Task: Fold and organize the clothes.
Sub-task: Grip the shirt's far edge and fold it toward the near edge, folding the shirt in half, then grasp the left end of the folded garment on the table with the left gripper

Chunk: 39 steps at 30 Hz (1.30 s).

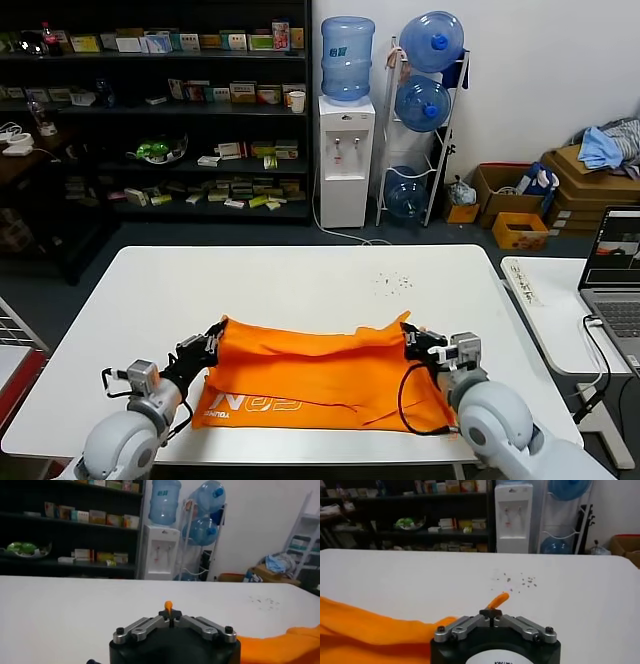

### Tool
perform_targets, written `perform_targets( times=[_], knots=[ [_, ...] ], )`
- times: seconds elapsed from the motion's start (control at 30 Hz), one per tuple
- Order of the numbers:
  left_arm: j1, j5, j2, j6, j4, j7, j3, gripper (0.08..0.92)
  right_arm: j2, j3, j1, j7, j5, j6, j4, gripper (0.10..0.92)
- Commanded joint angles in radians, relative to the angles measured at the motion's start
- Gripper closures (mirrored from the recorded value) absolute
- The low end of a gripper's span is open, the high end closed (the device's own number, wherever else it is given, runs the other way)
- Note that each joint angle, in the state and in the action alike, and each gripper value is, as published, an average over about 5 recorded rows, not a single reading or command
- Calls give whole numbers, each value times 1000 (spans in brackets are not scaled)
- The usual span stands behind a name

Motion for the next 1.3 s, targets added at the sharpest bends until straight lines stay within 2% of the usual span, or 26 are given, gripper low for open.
perform_targets(
  times=[0.03,0.13,0.23,0.6,0.77,0.9,1.03,1.3],
  knots=[
    [188,3,11,-1,-106,-3,-82,901,-47,98,-194,55,5,-21,159,900],
    [231,-11,8,11,-121,9,-90,895,-43,117,-213,54,1,-41,161,884],
    [258,1,-4,14,-116,23,-99,844,-37,134,-219,33,-10,-55,154,818],
    [332,53,-44,12,-115,47,-184,524,-40,242,-306,23,-3,-38,158,497],
    [380,69,-104,-14,-86,74,-204,386,-21,325,-400,-12,-35,-4,143,359],
    [350,77,-177,-34,-53,81,-200,266,2,345,-428,-24,-52,9,137,248],
    [301,86,-215,-37,-21,79,-182,190,13,339,-420,-19,-58,9,146,206],
    [230,91,-216,-43,45,75,-148,177,18,333,-400,-12,-57,4,154,203]
  ],
)
